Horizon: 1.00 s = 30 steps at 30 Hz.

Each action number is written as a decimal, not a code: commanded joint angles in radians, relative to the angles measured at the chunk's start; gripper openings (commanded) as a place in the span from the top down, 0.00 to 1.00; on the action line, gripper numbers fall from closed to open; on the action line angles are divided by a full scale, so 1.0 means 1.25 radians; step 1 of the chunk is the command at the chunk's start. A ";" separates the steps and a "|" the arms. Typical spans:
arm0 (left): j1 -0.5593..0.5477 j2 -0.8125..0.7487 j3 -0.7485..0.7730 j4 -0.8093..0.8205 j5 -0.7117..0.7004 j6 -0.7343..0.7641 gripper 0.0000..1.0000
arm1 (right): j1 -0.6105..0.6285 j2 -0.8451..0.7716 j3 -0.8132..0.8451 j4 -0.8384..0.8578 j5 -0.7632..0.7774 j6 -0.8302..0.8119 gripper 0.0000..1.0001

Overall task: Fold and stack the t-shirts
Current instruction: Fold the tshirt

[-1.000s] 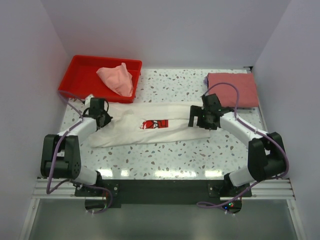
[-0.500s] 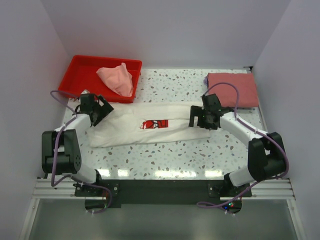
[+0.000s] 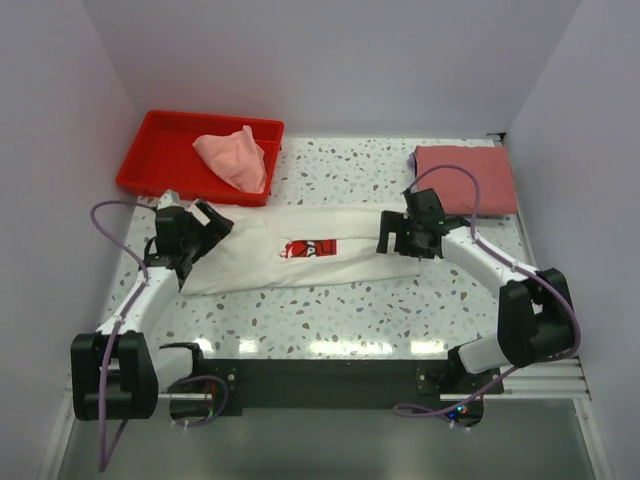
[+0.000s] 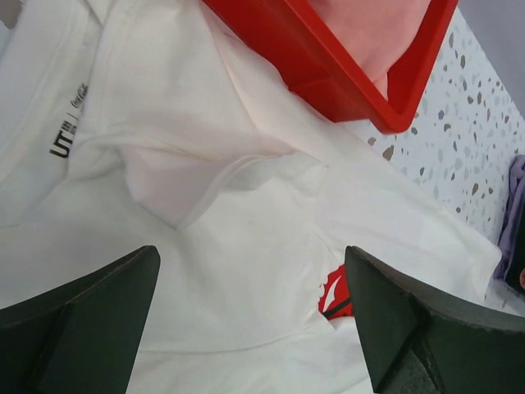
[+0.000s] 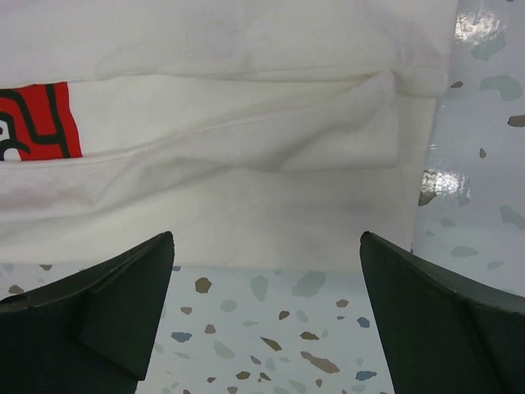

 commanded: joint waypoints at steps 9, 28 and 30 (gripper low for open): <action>-0.061 0.214 0.073 0.193 -0.045 0.019 0.00 | 0.001 -0.035 -0.009 0.029 -0.017 -0.024 0.01; -0.025 0.358 0.262 0.125 -0.110 0.042 0.00 | 0.001 -0.045 0.020 0.037 0.004 -0.045 0.01; -0.026 0.329 0.239 0.103 -0.127 0.039 0.00 | -0.001 -0.034 0.023 0.042 -0.020 -0.049 0.01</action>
